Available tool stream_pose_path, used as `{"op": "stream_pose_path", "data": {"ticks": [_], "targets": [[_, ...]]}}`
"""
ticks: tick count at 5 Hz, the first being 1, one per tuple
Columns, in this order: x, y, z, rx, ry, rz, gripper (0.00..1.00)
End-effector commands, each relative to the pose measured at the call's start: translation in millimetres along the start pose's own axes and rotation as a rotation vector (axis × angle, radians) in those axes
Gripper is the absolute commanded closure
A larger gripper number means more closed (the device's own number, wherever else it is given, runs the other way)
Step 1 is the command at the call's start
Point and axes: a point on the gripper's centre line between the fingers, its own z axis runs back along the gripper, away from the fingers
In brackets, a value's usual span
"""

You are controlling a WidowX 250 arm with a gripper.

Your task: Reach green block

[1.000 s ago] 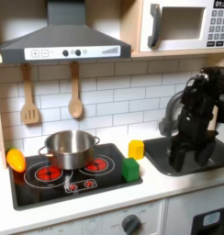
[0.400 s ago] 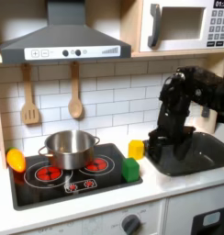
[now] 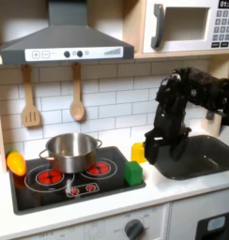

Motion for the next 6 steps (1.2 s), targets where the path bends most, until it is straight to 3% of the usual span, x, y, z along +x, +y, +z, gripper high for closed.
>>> {"op": "stream_pose_path", "data": {"ticks": [1,2,5,6], "targets": [[13,6.0,-9.1,0.001,0.004,-0.004,0.00],[20,4.4,-13.3,0.008,0.001,-0.023,0.00],[42,16.5,-25.5,0.016,-0.002,0.009,0.00],[48,18.4,-28.1,0.002,0.000,0.002,0.00]]}}
